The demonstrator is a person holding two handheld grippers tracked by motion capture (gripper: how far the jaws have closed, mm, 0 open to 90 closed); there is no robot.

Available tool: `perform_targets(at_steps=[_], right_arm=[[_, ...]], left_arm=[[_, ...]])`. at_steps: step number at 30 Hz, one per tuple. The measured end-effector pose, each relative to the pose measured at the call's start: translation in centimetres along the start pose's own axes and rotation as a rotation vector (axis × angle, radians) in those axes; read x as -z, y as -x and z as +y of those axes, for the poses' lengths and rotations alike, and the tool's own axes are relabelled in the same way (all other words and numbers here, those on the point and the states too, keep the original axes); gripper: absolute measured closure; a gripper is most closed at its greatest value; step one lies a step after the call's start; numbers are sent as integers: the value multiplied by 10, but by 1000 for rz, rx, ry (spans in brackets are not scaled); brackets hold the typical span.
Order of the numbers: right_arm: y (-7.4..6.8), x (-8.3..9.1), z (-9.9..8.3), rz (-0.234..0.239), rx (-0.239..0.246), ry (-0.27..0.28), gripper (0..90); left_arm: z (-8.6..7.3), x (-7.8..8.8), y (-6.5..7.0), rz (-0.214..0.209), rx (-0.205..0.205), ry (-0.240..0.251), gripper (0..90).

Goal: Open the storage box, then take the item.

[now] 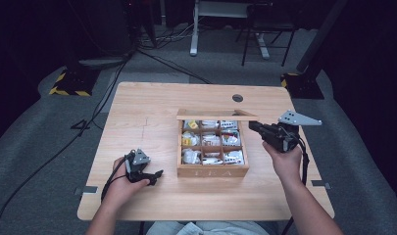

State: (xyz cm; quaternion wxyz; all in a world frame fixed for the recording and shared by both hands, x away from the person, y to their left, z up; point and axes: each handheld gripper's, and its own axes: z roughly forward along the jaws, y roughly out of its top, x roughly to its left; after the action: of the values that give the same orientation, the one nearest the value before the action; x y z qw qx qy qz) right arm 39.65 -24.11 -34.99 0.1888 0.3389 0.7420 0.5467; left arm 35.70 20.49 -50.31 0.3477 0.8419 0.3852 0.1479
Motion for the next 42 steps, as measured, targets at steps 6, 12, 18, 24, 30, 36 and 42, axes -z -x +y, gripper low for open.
perform_targets(at_steps=[6, 12, 18, 24, 30, 36, 42], right_arm=[[1, 0, 0, 6, -4, -5, 900], [1, 0, -1, 10, -5, -5, 900], [1, 0, -3, 10, -5, -11, 900], [1, 0, -3, 8, -3, -11, 900], [0, -1, -3, 4, -5, -13, 900], [-1, -1, -4, 6, -6, -17, 900], [-2, -1, -4, 4, -8, -22, 900]], left_arm=[[-1, 1, 0, -9, -1, 3, 235], [-1, 6, -2, -43, 13, 4, 269], [5, 15, -1, -52, 6, 17, 276], [15, 28, -1, -87, -9, 48, 283], [30, 44, 0, -84, -51, 77, 292], [44, 57, 12, -147, -89, 126, 293], [58, 61, 20, -170, -115, 164, 304]])
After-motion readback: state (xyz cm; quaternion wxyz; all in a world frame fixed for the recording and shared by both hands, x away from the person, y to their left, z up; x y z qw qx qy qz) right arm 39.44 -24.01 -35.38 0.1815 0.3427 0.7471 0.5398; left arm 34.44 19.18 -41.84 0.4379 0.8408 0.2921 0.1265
